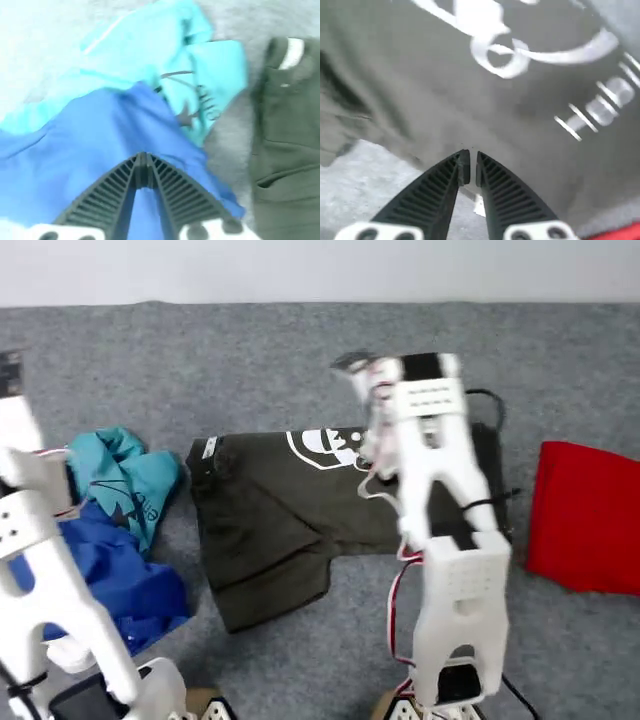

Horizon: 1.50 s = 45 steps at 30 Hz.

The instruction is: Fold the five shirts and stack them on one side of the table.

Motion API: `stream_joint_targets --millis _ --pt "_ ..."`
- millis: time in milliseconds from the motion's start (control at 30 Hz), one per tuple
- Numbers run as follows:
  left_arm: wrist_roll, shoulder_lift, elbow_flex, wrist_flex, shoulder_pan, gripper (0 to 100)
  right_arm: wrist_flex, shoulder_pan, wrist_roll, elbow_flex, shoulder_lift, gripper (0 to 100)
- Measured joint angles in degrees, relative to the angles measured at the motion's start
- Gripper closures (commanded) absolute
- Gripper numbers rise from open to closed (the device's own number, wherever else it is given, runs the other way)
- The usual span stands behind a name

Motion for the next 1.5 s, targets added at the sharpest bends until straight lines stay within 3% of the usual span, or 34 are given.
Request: stream_joint_targets --millis 267,500,833,1267,1500 --pt "0.0 -0.18 6.24 -1.93 -7.3 99 0.0 -14.95 0.62 -0.09 0.0 76.3" --pt "-1.41 -0.18 11.16 -6.33 -13.36 99 0.09 -24.0 0.7 -0.09 0.0 75.8" --pt "-1.67 -0.18 13.98 -8.44 -13.89 99 0.09 -32.35 0.7 -0.09 0.0 79.0" --pt "-1.67 -0.18 13.98 -8.44 -13.89 99 0.09 -34.37 -0.18 -0.09 7.82 80.4" --pt "-1.67 -0.18 13.98 -8.44 -13.98 99 -0.35 -34.37 -0.26 -0.09 9.49 96.7"
